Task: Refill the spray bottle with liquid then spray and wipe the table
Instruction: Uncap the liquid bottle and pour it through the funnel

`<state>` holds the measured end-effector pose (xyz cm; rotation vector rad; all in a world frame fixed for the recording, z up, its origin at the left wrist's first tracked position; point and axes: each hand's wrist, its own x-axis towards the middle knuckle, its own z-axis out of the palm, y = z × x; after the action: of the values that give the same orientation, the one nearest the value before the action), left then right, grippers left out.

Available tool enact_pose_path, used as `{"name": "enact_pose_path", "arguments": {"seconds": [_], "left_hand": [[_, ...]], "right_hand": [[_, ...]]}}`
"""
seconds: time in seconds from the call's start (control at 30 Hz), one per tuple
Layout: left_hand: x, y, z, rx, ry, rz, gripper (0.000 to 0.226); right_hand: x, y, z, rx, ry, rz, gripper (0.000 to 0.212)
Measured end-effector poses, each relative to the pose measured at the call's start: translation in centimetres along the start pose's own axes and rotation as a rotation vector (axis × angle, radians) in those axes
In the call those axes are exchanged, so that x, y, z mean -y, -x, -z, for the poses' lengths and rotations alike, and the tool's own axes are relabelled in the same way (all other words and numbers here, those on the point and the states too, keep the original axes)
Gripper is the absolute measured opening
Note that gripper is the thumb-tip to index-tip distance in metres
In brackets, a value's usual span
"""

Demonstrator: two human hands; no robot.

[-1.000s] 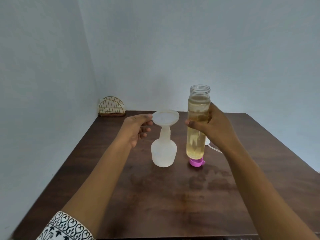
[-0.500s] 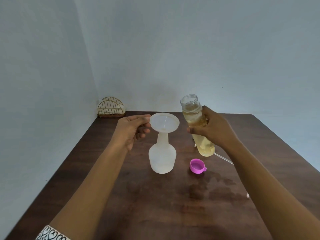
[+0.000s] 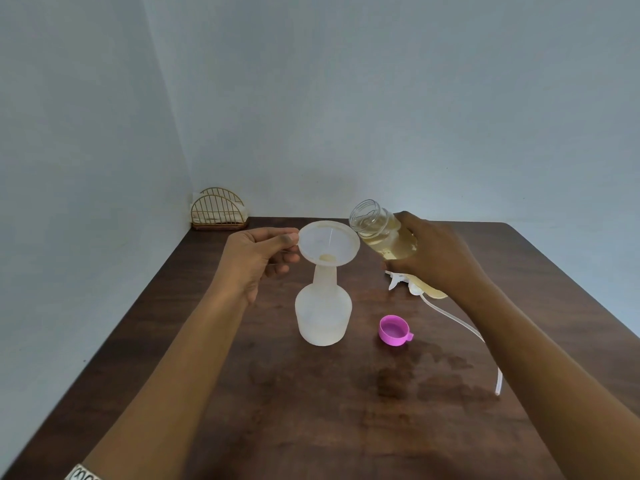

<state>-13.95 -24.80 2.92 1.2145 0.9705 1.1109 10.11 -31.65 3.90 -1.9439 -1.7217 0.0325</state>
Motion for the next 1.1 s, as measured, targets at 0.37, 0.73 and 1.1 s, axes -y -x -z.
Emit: {"name": "enact_pose_path", "arguments": {"seconds": [0.37, 0.73, 1.1], "left_hand": [[-0.3, 0.1, -0.2, 0.015, 0.039, 0.04, 0.005], [-0.4, 0.1, -0.3, 0.023, 0.067, 0.058, 0.005], [-0.5, 0.2, -0.3, 0.023, 0.074, 0.062, 0.006]], "right_hand": [[-0.6, -0.3, -0.2, -0.01, 0.129, 0.047, 0.063], [-0.2, -0.8, 0.5, -0.014, 0.237, 0.101, 0.065], [-0.1, -1.2, 0.7, -0.018, 0.285, 0.133, 0.07]]}}
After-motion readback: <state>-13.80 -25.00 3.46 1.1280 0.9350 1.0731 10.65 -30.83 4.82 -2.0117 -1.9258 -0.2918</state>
